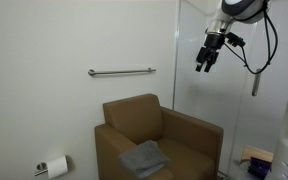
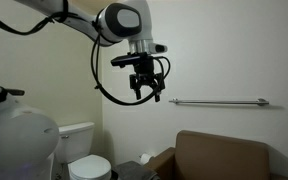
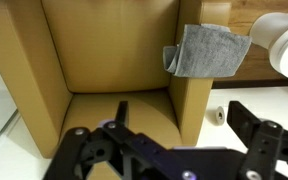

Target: Wipe the shoulder of the couch with the cloth

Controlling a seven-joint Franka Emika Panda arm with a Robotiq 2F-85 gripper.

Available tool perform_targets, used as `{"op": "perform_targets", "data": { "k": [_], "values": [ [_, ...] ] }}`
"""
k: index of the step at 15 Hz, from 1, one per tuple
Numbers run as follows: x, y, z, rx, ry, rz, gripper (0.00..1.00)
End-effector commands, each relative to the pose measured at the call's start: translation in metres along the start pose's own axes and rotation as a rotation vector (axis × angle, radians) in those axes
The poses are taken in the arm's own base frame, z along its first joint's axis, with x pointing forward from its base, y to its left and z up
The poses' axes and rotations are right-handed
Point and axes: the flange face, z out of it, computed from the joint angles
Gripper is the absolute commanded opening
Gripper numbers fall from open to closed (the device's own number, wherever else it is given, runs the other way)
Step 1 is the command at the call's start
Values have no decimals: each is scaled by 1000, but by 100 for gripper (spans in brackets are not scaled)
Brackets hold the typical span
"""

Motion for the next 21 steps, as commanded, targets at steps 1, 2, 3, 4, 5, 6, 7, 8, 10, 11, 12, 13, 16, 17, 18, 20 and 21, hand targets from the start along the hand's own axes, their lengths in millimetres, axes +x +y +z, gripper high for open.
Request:
{"op": "perform_targets", "data": {
  "k": [1,2,3,4,5,6,7,8,10,11,12,13,16,17,18,20,21],
  "values": [
    [22,-24,38,61,40,-44,100],
    [30,-37,56,94,67,-58,100],
    [38,-52,75,121,79,-74,100],
    [44,-67,93,139,93,-92,100],
    [50,-83,111,151,109,-116,100],
    [55,-101,129,165,113,-142,100],
    [61,-118,145,176,103,-171,100],
    [62,-136,161,179,76,-208,100],
    [59,-169,186,174,10,-291,100],
    [55,-180,197,163,-27,-328,100],
    [50,-166,180,164,0,-259,100],
    [49,-178,191,156,-26,-286,100],
    [53,-186,200,148,-46,-304,100],
    [54,-185,199,148,-43,-304,100],
    [54,-185,199,148,-42,-305,100],
    [58,-188,201,134,-41,-315,100],
    [63,-192,207,128,-41,-330,100]
  ]
}}
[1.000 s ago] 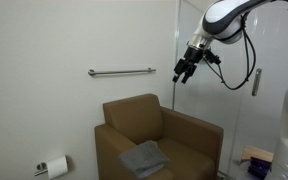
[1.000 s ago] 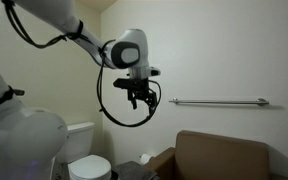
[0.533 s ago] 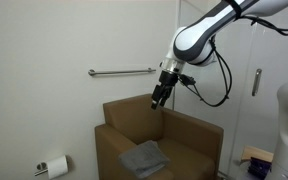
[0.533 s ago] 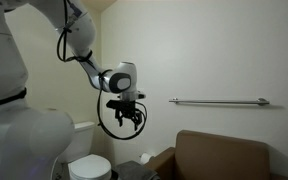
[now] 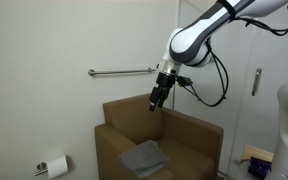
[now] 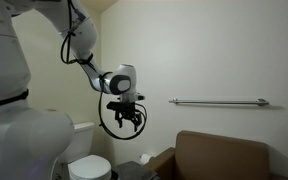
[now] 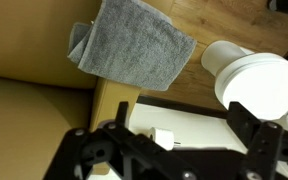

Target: Wipe the shoulder of the couch with the cloth

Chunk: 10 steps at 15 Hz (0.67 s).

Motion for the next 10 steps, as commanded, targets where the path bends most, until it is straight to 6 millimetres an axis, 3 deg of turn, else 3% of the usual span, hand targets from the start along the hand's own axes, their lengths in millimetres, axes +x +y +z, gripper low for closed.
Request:
{"op": "perform_targets", "data": {
  "k": [1,5,9,10],
  "values": [
    [17,-6,17,-17,-6,-34,100],
    [54,-20,70,-35,16,-77,100],
    [80,-18,135,-36,-58,-82,100],
    [64,-28,108,-55,-20,-76,100]
  ]
}}
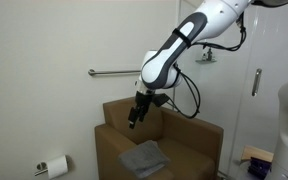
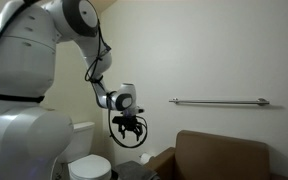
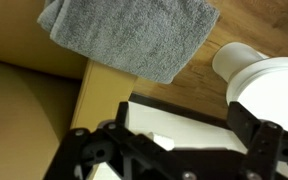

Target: Wipe the shoulder of the couch with the cloth

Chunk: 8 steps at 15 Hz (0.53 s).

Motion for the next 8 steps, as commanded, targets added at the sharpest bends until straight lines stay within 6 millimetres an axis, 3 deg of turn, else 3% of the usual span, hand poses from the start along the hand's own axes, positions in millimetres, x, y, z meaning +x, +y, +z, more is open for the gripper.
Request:
{"op": "perform_targets", "data": {
  "k": [1,4,8],
  "values": [
    [5,1,15,1,-20,2,100],
    [13,2,32,-6,-29,14,100],
    [-20,-2,74,16,-131,47,100]
  ]
}}
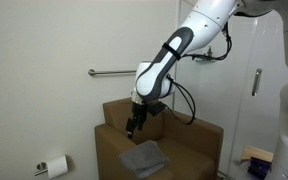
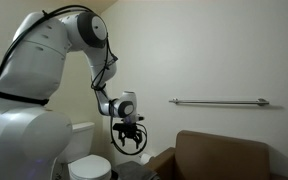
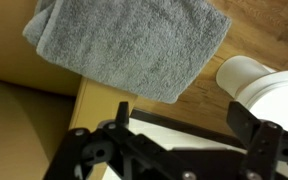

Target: Wipe the shoulder of the couch with the cloth

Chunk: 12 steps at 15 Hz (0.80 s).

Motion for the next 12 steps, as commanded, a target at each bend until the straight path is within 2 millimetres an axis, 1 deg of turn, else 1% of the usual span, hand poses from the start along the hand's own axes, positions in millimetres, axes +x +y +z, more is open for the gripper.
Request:
{"op": "perform_targets", "data": {
  "k": [1,4,5,7,9,12],
  "values": [
    [-31,0,41,57,-80,41,100],
    [-48,3,70,111,-108,90,100],
    [-51,7,79,84,-100,104,100],
    [-47,18,93,25,-64,101,100],
    [-44,30,102,-35,-33,93,100],
    [-46,33,123,-77,-61,90,100]
  ]
}}
